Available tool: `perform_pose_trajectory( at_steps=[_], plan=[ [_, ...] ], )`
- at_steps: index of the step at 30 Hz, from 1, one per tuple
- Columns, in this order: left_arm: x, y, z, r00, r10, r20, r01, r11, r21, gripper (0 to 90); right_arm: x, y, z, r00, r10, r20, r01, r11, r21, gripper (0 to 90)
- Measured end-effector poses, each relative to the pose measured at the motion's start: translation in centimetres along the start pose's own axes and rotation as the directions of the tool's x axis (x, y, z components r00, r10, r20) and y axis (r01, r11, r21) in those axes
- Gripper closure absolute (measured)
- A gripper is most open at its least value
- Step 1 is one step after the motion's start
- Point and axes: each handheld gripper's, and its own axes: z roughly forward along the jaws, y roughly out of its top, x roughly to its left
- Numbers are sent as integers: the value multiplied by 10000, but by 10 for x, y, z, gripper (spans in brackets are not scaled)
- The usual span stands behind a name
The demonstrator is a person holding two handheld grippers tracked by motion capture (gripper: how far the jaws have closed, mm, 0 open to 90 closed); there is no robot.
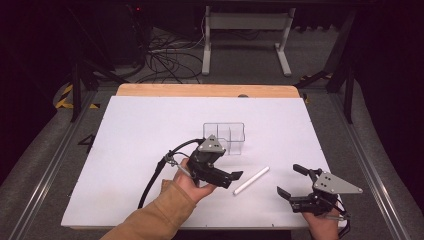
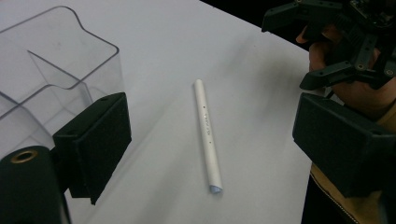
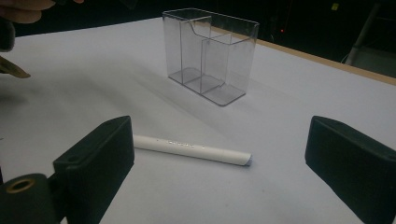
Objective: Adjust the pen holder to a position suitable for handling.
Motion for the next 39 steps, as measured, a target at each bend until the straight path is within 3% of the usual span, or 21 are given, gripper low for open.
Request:
perform_pose_trajectory(
  at_steps=[5,13,22,26,29,39],
  plan=[
    [-1,7,12,9998,-199,51,196,9981,588,138,0,0,-2,10000,17,-47,-18,10000,-82,86],
    [-5,16,31,9999,-18,157,-3,9913,1316,188,0,0,-3,10000,54,-61,-55,9999,-107,88],
    [-9,19,50,9996,280,-44,-265,9781,2064,237,-1,0,-3,9999,30,-128,-32,9999,-115,90],
    [-12,22,58,9971,678,-348,-572,9675,2462,291,0,0,-2,9999,18,-167,-20,9999,-116,90],
    [-13,23,64,9971,657,-396,-526,9613,2703,305,0,0,-2,9999,10,-155,-12,9999,-140,91],
    [-9,25,85,9998,153,-107,-108,9414,3372,319,0,0,-1,9998,20,-179,-22,9999,-124,94]
  ],
)
